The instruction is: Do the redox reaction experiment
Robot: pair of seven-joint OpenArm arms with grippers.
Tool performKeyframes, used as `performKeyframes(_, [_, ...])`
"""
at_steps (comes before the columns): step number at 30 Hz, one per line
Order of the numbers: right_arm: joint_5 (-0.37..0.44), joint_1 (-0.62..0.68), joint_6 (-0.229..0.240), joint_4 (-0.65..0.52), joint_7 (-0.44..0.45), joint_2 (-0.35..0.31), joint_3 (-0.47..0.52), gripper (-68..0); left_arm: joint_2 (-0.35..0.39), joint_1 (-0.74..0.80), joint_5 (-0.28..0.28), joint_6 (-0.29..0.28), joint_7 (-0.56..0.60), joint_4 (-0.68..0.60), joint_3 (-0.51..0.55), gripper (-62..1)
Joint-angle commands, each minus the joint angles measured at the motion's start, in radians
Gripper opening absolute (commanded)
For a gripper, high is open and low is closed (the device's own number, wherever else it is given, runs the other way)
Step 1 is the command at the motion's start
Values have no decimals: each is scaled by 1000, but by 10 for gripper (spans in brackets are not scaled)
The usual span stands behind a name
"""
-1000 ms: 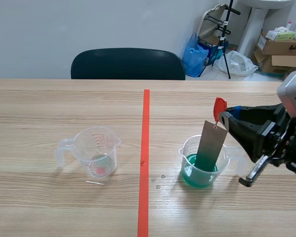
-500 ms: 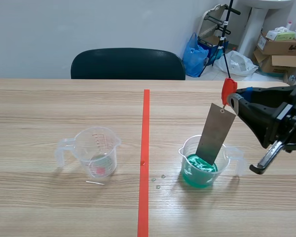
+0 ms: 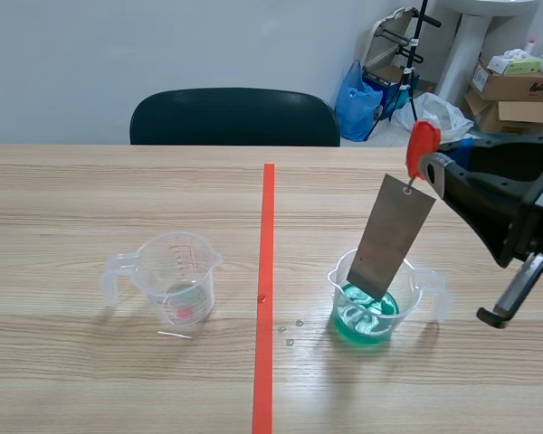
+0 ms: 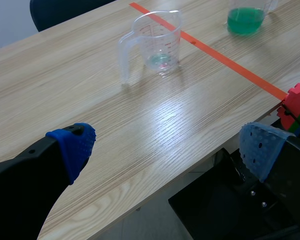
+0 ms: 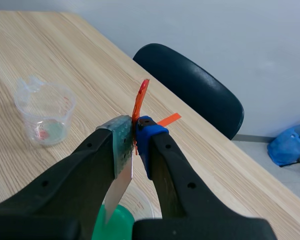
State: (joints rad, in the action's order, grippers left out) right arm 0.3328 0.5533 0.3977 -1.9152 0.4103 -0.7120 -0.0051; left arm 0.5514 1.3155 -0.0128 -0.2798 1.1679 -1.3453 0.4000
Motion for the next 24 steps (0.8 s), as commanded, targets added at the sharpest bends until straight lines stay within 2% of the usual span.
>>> performKeyframes(1, [19, 5, -7, -26, 12, -14, 24, -656, -2, 1, -13, 5, 21, -9, 3, 2])
performKeyframes(9, [24, 51, -6, -94, -16, -14, 79, -656, -2, 1, -13, 5, 21, -9, 3, 2])
performKeyframes(13, [78, 51, -6, -122, -77, -14, 95, -656, -2, 1, -13, 5, 21, -9, 3, 2])
performKeyframes(24, [120, 51, -3, -193, -171, -14, 132, -656, -2, 1, -13, 5, 21, -9, 3, 2])
